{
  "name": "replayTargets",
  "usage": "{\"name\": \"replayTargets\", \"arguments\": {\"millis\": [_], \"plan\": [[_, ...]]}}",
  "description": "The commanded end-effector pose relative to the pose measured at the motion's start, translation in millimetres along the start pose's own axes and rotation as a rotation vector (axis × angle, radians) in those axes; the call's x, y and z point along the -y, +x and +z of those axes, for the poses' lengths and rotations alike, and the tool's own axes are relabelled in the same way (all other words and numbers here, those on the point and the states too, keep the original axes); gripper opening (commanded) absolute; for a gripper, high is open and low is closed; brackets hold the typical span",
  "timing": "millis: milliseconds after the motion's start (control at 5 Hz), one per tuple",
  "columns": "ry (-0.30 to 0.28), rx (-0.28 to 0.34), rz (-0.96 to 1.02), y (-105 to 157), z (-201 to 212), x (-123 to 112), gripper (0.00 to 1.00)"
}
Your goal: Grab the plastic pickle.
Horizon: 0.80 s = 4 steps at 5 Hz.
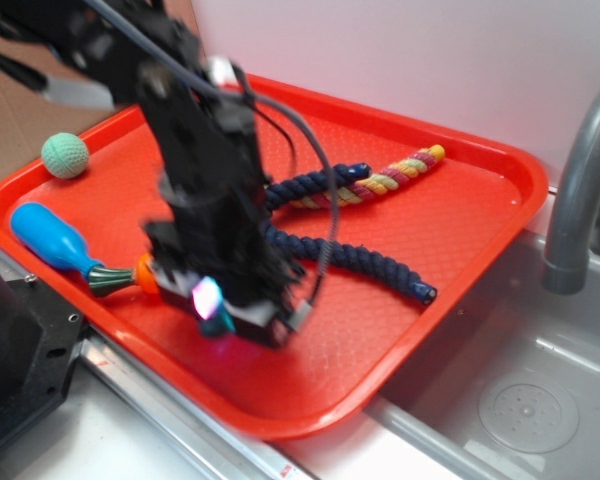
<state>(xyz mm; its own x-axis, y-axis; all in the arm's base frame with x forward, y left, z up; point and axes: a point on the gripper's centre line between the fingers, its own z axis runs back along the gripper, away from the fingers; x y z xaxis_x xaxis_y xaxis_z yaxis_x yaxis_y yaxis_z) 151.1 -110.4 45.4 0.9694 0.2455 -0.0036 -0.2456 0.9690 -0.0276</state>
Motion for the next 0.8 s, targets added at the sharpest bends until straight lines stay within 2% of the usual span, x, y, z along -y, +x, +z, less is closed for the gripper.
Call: {"name": "replayTargets", "arguments": {"millis": [0, 200, 400, 600], "plan": [[0.079, -0.115, -0.190, 17.1, 112.9, -64.6, 0.00], [0.050, -0.025, -0.137, 24.2, 146.6, -101.7, 0.00], [0.122, 0.176, -0.037, 22.6, 178.3, -102.6, 0.00], [0.128, 0.282, -0.023, 29.6, 193.2, -97.7, 0.00]]}}
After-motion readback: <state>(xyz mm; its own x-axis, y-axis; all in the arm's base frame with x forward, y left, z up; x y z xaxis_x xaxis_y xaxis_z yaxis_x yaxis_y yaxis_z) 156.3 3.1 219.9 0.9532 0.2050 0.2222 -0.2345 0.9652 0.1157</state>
